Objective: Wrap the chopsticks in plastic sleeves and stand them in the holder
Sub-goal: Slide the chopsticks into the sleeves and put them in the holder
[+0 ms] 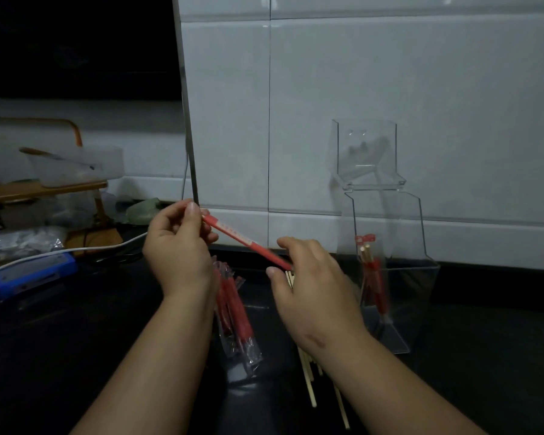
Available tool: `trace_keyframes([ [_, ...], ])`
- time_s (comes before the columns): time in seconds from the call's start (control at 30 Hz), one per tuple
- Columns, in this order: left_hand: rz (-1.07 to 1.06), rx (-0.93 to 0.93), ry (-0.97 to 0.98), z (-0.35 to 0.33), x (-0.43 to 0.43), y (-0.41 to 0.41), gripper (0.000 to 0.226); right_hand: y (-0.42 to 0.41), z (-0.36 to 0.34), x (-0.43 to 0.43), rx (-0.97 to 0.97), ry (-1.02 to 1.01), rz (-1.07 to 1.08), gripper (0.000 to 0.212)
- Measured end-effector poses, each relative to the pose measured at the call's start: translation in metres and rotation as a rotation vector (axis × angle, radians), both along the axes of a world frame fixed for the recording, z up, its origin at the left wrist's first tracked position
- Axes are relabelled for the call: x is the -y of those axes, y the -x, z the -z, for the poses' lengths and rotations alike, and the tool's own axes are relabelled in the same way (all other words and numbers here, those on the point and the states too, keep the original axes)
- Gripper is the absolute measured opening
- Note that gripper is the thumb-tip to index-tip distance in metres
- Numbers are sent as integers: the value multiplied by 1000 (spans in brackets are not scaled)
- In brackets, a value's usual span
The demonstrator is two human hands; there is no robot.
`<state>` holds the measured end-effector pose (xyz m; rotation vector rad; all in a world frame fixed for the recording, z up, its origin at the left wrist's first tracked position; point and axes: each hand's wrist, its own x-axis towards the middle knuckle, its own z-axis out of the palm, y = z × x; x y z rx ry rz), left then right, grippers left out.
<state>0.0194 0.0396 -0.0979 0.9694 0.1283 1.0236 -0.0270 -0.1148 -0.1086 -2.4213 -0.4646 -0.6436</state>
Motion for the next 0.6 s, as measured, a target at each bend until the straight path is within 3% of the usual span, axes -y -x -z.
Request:
trace_keyframes([
  [0.27,243,117,66,-6,5,5,17,4,-7,1,-11,53,3,20],
  [0.4,322,153,121,-7,7,10,35,1,-6,0,237,-87,-60,12],
  [0.6,355,72,-22,-5,11,7,31,5,-15,4,471,-249,-87,8],
])
